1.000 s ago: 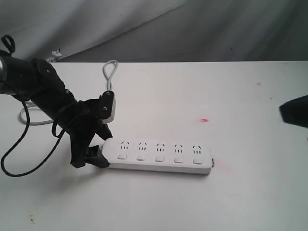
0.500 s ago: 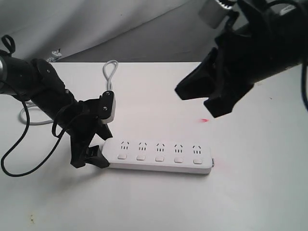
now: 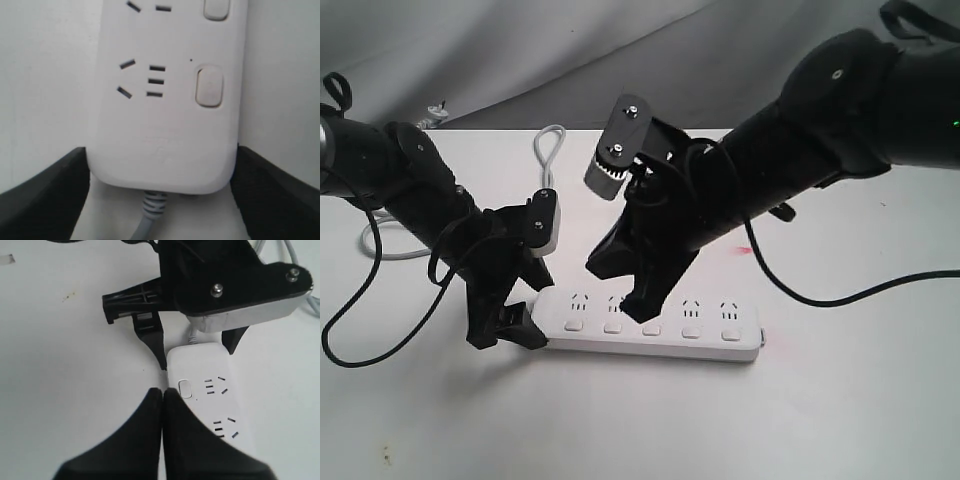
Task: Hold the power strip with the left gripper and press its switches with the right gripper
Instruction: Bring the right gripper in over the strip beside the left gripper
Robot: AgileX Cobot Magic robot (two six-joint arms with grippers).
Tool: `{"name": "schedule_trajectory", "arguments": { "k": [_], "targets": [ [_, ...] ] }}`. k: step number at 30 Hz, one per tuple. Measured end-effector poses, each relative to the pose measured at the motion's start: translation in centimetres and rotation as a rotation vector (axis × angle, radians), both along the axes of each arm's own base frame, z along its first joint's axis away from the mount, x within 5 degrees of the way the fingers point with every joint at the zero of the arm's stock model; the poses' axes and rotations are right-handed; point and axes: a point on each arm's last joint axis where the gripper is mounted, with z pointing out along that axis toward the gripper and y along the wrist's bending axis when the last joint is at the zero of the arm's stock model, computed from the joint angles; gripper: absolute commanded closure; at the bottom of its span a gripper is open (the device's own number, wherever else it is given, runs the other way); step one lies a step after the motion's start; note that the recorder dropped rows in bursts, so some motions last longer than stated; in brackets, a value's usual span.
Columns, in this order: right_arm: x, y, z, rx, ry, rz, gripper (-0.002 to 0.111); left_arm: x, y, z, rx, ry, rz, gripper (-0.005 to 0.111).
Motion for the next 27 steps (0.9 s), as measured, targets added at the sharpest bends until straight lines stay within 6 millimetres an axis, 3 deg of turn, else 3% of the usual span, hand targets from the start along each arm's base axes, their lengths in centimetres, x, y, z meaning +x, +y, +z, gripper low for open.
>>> {"name": "schedule_trajectory", "arguments": {
  "k": [3,6,9,13,20,27],
  "targets": [
    [0.3,0.5,-1.2,-0.003,0.018,-0.017,0.107,0.0,0.0,0.0,0.0,0.0,0.0,0.037],
    [0.5,1.2,-1.9,-0.006,0.003,-0.036,0.091,0.0,0.0,0.0,0.0,0.0,0.0,0.037],
    [0.8,1.3,-1.9,-0.003,-0.027,-0.062,0.066,0.0,0.0,0.0,0.0,0.0,0.0,0.037],
    [1.0,1.4,-2.4,-0.011,-0.034,-0.064,0.053,0.0,0.0,0.0,0.0,0.0,0.0,0.037],
    [1.6,1.7,-4.6,-0.036,-0.012,-0.063,0.046,0.0,0.0,0.0,0.001,-0.003,0.002,0.037],
    [2.7,2.1,-6.8,-0.047,-0.091,-0.057,0.046,0.1,0.0,0.0,0.002,-0.007,0.003,0.037]
  ]
}}
